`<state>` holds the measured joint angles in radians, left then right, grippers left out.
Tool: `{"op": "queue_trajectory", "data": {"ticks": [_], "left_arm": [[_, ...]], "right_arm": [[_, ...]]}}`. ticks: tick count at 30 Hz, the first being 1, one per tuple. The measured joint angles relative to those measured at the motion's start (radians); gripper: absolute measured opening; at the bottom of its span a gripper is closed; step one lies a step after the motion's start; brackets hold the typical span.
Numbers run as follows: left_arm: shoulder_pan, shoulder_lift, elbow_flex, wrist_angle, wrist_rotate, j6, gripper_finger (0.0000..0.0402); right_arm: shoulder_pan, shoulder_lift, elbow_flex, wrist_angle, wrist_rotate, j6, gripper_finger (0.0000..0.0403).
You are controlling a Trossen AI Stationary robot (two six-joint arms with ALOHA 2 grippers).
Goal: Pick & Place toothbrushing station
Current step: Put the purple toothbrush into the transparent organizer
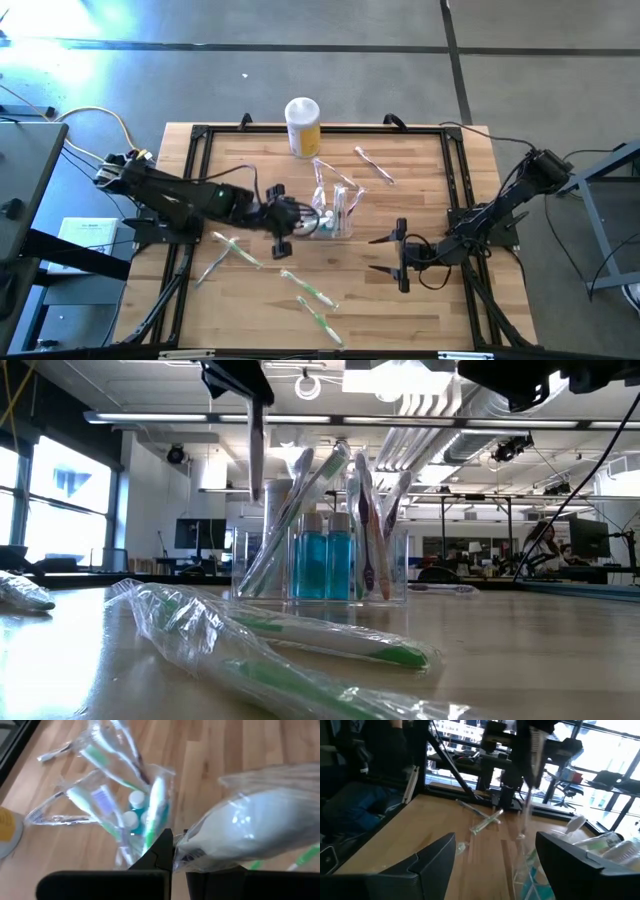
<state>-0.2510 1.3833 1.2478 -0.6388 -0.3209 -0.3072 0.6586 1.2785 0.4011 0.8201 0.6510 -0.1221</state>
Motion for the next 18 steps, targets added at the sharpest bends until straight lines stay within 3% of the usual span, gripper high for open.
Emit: {"op": "queue_trajectory", "data": {"ticks": [6, 18], "left_arm": [[0.101, 0.0, -0.006, -0.035, 0.061, 0.011, 0.0013], [0.176, 0.001, -0.238, 0.263, 0.234, 0.022, 0.0017]], "right_arm": [[0.0, 0.0, 0.0, -0.011, -0.005, 0.048, 0.0267], [0.0, 0.0, 0.0, -0.047, -0.005, 0.051, 0.0267]]}}
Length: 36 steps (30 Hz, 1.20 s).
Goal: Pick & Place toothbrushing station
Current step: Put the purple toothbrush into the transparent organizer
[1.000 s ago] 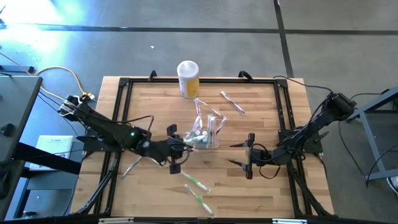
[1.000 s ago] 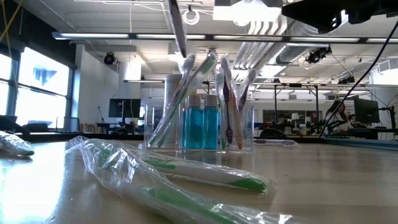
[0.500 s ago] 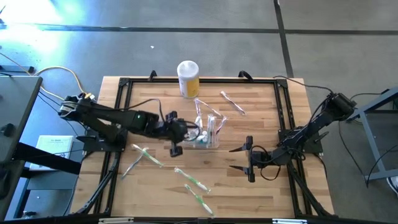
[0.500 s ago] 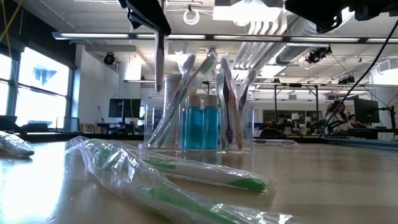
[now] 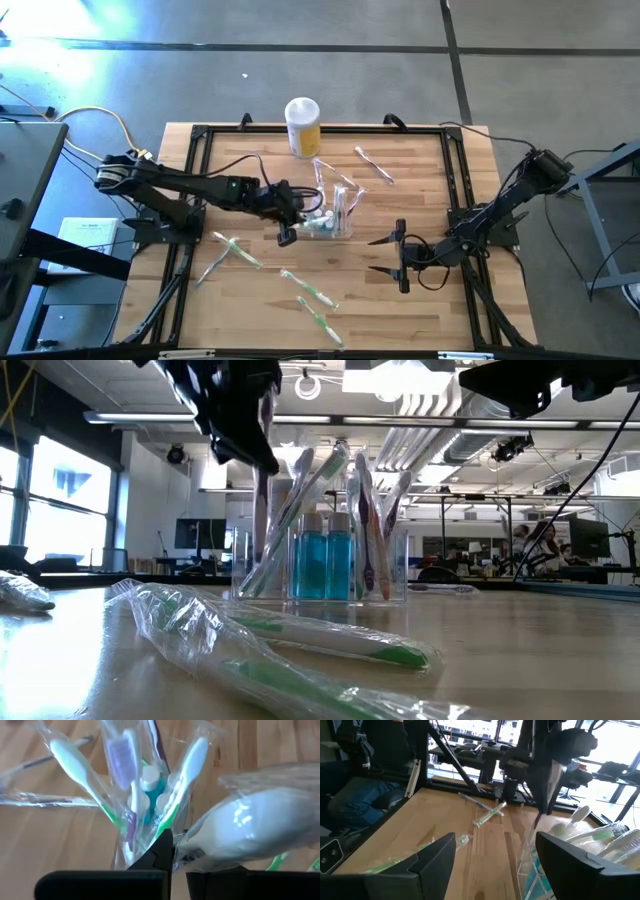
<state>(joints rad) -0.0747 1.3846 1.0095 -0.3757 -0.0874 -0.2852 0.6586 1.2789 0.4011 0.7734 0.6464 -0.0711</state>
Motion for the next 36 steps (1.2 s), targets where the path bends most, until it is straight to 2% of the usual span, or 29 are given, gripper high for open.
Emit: {"op": "queue_trajectory", "data": {"ticks": [2, 11, 16, 19, 24, 36], "left_arm": [[0.006, 0.0, -0.025, 0.022, 0.025, 0.0, 0.0017], [0.003, 0.013, -0.078, 0.099, 0.019, -0.008, 0.006], [0.002, 0.013, -0.078, 0.123, 0.018, -0.009, 0.0063], [0.003, 0.013, -0.078, 0.123, 0.014, -0.07, 0.0064], [0.002, 0.013, -0.078, 0.118, -0.053, -0.058, 0.0065], [0.002, 0.013, -0.078, 0.112, -0.047, -0.085, 0.0068]], "right_arm": [[0.0, 0.0, 0.0, 0.0, 0.0, 0.0, 0.0267], [0.0, 0.0, 0.0, 0.001, 0.0, 0.0, 0.0266], [0.0, 0.0, 0.0, 0.001, 0.0, 0.0, 0.0266], [0.0, 0.0, 0.0, 0.001, 0.0, 0.0, 0.0266], [0.0, 0.0, 0.0, -0.004, 0.0, 0.0, 0.0266], [0.0, 0.0, 0.0, -0.007, 0.0, 0.0, 0.0266]]}}
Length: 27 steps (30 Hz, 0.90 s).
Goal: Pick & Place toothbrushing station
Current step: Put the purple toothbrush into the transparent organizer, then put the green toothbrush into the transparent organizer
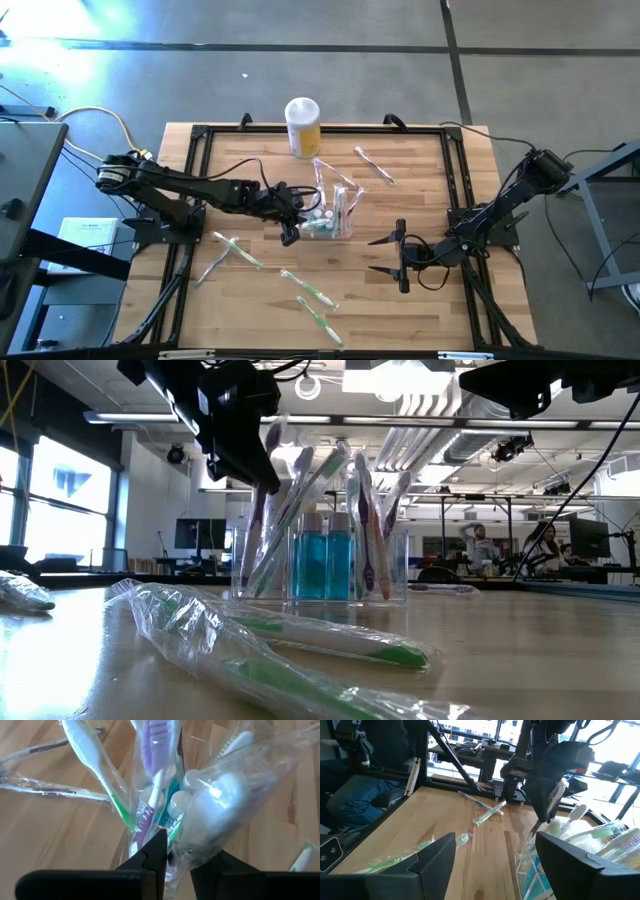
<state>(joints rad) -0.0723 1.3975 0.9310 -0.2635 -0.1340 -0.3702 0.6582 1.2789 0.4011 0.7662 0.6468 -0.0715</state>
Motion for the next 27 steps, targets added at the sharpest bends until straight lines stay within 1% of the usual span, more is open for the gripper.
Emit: {"op": "queue_trajectory", "data": {"ticks": [3, 6, 11, 14, 17, 20, 22, 25, 27], "left_arm": [[0.0, 0.0, -0.001, 0.0, 0.009, 0.008, 0.0085], [0.0, 0.01, -0.009, 0.012, 0.003, 0.025, 0.0115], [0.0, 0.01, -0.011, 0.021, -0.064, 0.027, 0.0161], [0.0, 0.004, -0.003, 0.035, -0.079, 0.035, 0.0175], [0.0, -0.003, 0.027, 0.027, -0.094, 0.039, 0.018], [0.0, -0.018, 0.053, -0.031, -0.098, 0.082, 0.018], [0.0, -0.024, 0.085, -0.059, -0.097, 0.039, 0.018], [0.0, -0.028, 0.144, -0.179, -0.094, -0.032, 0.018], [0.0, -0.028, 0.189, -0.297, -0.064, -0.077, 0.018]], "right_arm": [[0.0, 0.0, 0.0, 0.0, 0.0, 0.0, 0.0266], [0.0, 0.0, 0.0, -0.001, 0.0, 0.0, 0.0266], [0.0, 0.0, 0.0, -0.007, 0.0, 0.0, 0.0266], [0.0, 0.0, 0.0, -0.008, 0.0, 0.0, 0.0266], [0.0, 0.0, 0.0, -0.009, 0.0, 0.0, 0.0266], [0.0, 0.0, 0.0, -0.015, 0.0, 0.0, 0.0266], [0.0, 0.0, 0.0, -0.022, 0.0, 0.0, 0.0266], [0.0, 0.0, 0.0, -0.028, 0.0, 0.0, 0.0266], [0.0, 0.0, 0.0, -0.032, 0.0, 0.0, 0.0266]]}}
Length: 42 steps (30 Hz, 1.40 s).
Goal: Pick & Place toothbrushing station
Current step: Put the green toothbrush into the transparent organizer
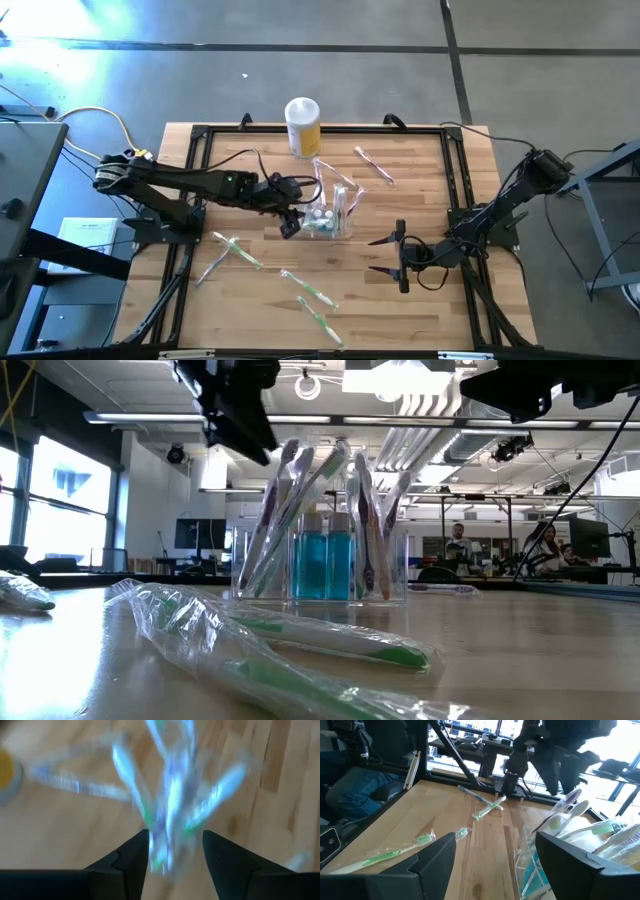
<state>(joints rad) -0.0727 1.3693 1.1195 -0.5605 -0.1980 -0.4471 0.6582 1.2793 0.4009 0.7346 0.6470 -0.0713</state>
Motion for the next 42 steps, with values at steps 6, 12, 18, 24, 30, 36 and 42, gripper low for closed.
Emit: {"op": "queue_trajectory", "data": {"ticks": [6, 12, 18, 24, 30, 36, 42], "left_arm": [[-0.029, 0.0, 0.062, -0.282, 0.14, -0.226, 0.018], [-0.129, 0.017, 0.047, -0.273, 0.165, -0.494, 0.018], [-0.221, 0.018, 0.039, -0.32, 0.221, -0.765, 0.018], [-0.325, 0.014, 0.039, -0.428, 0.317, -0.634, 0.018], [-0.408, 0.015, 0.039, -0.502, 0.178, -0.357, 0.018], [-0.455, 0.015, 0.019, -0.509, 0.08, -0.161, 0.018], [-0.479, 0.016, -0.084, -0.514, 0.076, -0.029, 0.018]], "right_arm": [[0.0, 0.0, 0.0, -0.02, 0.0, 0.017, 0.0266], [0.0, 0.0, 0.0, -0.021, 0.003, 0.018, 0.0266], [-0.019, 0.0, 0.0, -0.016, 0.001, 0.04, 0.0266], [-0.047, 0.0, 0.0, -0.044, -0.001, 0.078, 0.0266], [-0.05, 0.0, 0.0, -0.053, -0.002, 0.079, 0.0266], [-0.053, 0.0, 0.0, -0.053, -0.003, 0.08, 0.0266], [-0.053, 0.0, 0.0, -0.051, -0.003, 0.08, 0.0266]]}}
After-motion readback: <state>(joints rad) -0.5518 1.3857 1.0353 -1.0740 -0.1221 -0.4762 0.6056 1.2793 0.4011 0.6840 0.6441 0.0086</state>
